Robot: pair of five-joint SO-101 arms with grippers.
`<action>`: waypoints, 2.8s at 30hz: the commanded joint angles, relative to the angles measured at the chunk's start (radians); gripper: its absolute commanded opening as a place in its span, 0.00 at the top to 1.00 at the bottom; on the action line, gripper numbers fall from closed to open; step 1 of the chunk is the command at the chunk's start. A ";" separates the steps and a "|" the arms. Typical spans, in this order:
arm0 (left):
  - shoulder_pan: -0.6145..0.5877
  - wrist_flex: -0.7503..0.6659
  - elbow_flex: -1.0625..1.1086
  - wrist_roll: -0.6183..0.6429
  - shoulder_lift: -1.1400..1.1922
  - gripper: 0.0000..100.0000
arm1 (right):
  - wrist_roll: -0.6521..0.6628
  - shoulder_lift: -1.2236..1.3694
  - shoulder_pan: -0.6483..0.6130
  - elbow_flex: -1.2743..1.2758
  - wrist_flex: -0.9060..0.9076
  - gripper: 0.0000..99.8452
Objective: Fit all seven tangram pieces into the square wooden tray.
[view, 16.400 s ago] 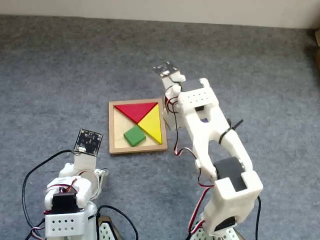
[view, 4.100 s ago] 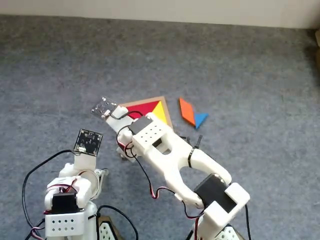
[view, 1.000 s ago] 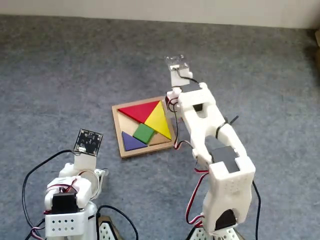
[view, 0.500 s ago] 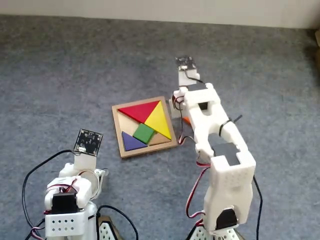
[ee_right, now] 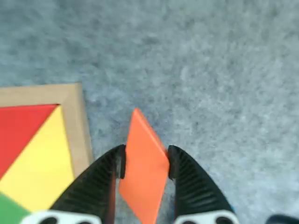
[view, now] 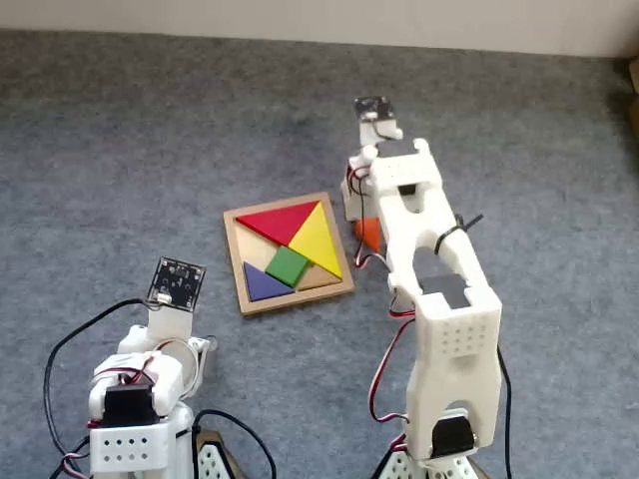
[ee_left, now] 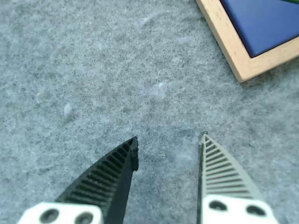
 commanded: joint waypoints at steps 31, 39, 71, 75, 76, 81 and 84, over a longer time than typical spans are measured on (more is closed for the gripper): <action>-0.005 0.006 0.019 0.006 -0.042 0.79 | -0.008 0.176 -0.475 -0.321 0.048 0.99; -0.005 0.006 0.019 0.006 -0.042 0.79 | -0.009 0.176 -0.487 -0.320 0.051 0.95; -0.005 0.006 0.019 0.006 -0.042 0.79 | -0.009 0.271 -0.496 -0.661 0.314 0.77; -0.005 0.006 0.019 0.006 -0.042 0.79 | -0.002 0.265 -0.495 -0.670 0.348 0.77; -0.005 0.006 0.019 0.006 -0.042 0.79 | -0.002 0.259 -0.490 -0.699 0.372 0.77; -0.005 0.006 0.019 0.006 -0.042 0.79 | -0.002 0.220 -0.435 -0.901 0.556 0.82; -0.005 0.006 0.019 0.006 -0.042 0.79 | 0.000 0.225 -0.377 -0.995 0.562 0.93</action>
